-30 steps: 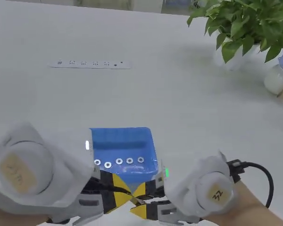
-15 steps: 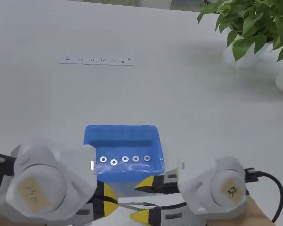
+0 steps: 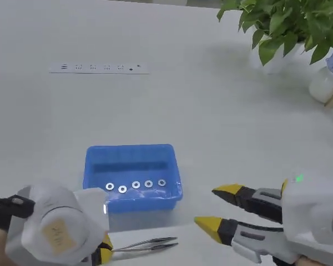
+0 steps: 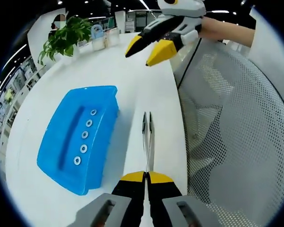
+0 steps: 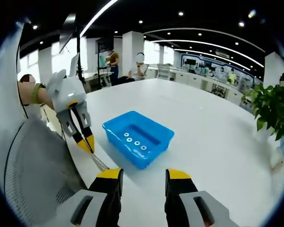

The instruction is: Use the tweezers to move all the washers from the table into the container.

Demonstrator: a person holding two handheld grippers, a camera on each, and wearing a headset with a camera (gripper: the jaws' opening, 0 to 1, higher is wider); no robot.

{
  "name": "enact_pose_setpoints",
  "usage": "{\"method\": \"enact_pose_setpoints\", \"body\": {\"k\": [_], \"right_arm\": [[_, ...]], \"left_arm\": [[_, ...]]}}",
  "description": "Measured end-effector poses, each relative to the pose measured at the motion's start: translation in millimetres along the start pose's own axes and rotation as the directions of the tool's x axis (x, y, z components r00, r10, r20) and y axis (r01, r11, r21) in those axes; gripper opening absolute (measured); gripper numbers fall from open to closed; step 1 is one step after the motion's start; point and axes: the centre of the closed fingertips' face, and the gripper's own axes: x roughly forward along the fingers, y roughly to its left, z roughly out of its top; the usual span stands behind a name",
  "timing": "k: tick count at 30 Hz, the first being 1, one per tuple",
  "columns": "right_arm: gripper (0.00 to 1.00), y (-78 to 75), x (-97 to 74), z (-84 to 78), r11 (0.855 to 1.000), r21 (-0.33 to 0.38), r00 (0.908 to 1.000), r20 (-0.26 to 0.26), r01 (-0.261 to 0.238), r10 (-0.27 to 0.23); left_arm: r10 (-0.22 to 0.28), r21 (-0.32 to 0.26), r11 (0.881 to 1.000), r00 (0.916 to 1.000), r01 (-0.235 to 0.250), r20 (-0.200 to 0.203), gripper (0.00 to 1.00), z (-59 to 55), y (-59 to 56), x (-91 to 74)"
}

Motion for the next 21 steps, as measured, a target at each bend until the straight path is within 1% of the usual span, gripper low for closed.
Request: {"method": "enact_pose_setpoints", "body": {"k": [1, 2, 4, 6, 7, 11, 12, 14, 15, 16, 17, 19, 20, 21], "right_arm": [[0.33, -0.5, -2.5, 0.4, 1.000, 0.006, 1.0000, 0.005, -0.001, 0.001], [0.32, -3.6, -5.9, 1.7, 1.000, 0.015, 0.9998, 0.017, 0.013, -0.013], [0.32, -6.8, -9.5, 1.9, 0.999, 0.021, 0.9993, 0.022, 0.029, -0.030], [0.32, -8.7, -11.6, 3.1, 0.999, 0.024, 0.9986, 0.031, 0.043, -0.044], [0.32, -9.7, -12.3, 4.2, 0.998, 0.028, 0.9981, 0.038, 0.048, -0.049], [0.32, -9.5, -14.0, 8.4, 0.998, 0.044, 0.9965, 0.065, 0.050, -0.053], [0.32, -9.1, -14.2, 9.2, 0.998, 0.044, 0.9963, 0.068, 0.049, -0.052], [0.32, -8.5, -15.8, 10.9, 0.998, 0.042, 0.9958, 0.075, 0.049, -0.052], [0.32, -8.6, -17.3, 12.4, 0.998, 0.043, 0.9950, 0.084, 0.050, -0.054], [0.33, -8.5, -18.5, 13.9, 0.998, 0.047, 0.9943, 0.093, 0.048, -0.052], [0.33, -8.5, -19.7, 15.1, 0.998, 0.052, 0.9936, 0.102, 0.045, -0.050], [0.34, -9.7, -22.0, 19.3, 0.997, 0.069, 0.9899, 0.133, 0.041, -0.050], [0.35, -10.8, -23.2, 22.5, 0.996, 0.085, 0.9868, 0.154, 0.037, -0.050], [0.36, -11.6, -24.0, 24.8, 0.995, 0.097, 0.9843, 0.169, 0.034, -0.050]], "left_arm": [[-0.001, 0.003, 1.000, 1.0000, 0.001, -0.005, 0.00, 0.0, -0.6, 1.7], [0.000, 0.006, 1.000, 0.9998, 0.000, -0.021, 0.00, -1.7, -0.7, 3.5], [-0.006, 0.001, 1.000, 0.9989, 0.006, -0.046, 0.00, -4.9, -1.8, 5.5], [0.000, 0.008, 1.000, 0.9989, 0.001, -0.046, 0.00, -4.4, -1.0, 5.0], [0.005, 0.003, 1.000, 0.9987, -0.005, -0.051, 0.00, -4.8, 0.0, 4.4], [0.024, 0.025, 0.999, 0.9980, -0.023, -0.058, 0.00, -6.6, 1.3, 2.8], [0.031, 0.028, 0.999, 0.9981, -0.030, -0.053, 0.00, -6.5, 1.2, 1.7], [0.045, -0.014, 0.999, 0.9986, -0.045, -0.029, 0.00, -4.8, 1.0, -2.3], [0.064, -0.044, 0.997, 0.9980, -0.063, 0.002, 0.00, -1.1, 2.4, -4.9], [0.084, -0.060, 0.995, 0.9961, -0.082, 0.029, 0.03, 2.4, 3.9, -7.6], [0.114, -0.091, 0.990, 0.9921, -0.109, 0.052, 0.08, 5.5, 5.7, -12.1], [0.157, -0.154, 0.978, 0.9844, -0.144, 0.079, 0.15, 9.5, 8.7, -19.3], [0.188, -0.198, 0.966, 0.9763, -0.164, 0.108, 0.18, 14.0, 9.6, -25.8], [0.215, -0.226, 0.957, 0.9671, -0.182, 0.135, 0.20, 17.9, 11.3, -31.2]]}}
